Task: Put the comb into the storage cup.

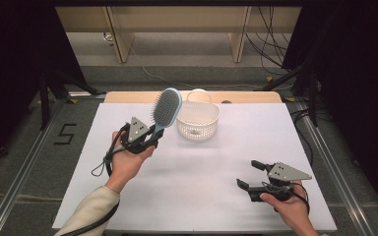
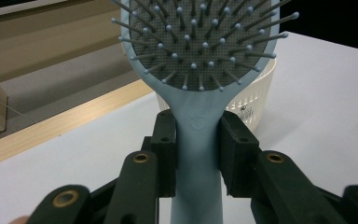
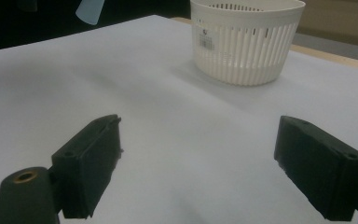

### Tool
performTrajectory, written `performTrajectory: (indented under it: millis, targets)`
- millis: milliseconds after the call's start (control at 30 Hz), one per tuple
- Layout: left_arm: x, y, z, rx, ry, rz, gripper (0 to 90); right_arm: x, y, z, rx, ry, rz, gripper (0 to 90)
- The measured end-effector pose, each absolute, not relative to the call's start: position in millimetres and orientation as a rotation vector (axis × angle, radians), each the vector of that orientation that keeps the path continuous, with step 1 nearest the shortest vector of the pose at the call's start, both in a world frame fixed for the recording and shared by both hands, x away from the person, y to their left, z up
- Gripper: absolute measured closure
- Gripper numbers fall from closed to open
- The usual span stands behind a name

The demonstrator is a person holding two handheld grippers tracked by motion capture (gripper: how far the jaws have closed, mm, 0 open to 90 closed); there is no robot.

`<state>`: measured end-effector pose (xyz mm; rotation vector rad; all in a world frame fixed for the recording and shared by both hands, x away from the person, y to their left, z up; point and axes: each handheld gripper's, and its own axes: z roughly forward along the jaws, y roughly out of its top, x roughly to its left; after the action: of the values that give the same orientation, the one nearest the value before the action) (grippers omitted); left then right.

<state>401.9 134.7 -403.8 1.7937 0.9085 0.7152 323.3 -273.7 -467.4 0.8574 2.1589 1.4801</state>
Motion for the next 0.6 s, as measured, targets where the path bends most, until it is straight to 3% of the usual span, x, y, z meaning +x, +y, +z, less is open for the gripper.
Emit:
performTrajectory:
  millis: [600]
  targets:
    - [407.9, 130.8, -403.4, 1.797, 0.906, 0.714, 69.8, 323.6, -274.0, -467.6, 0.859, 2.157, 1.481, 15.4]
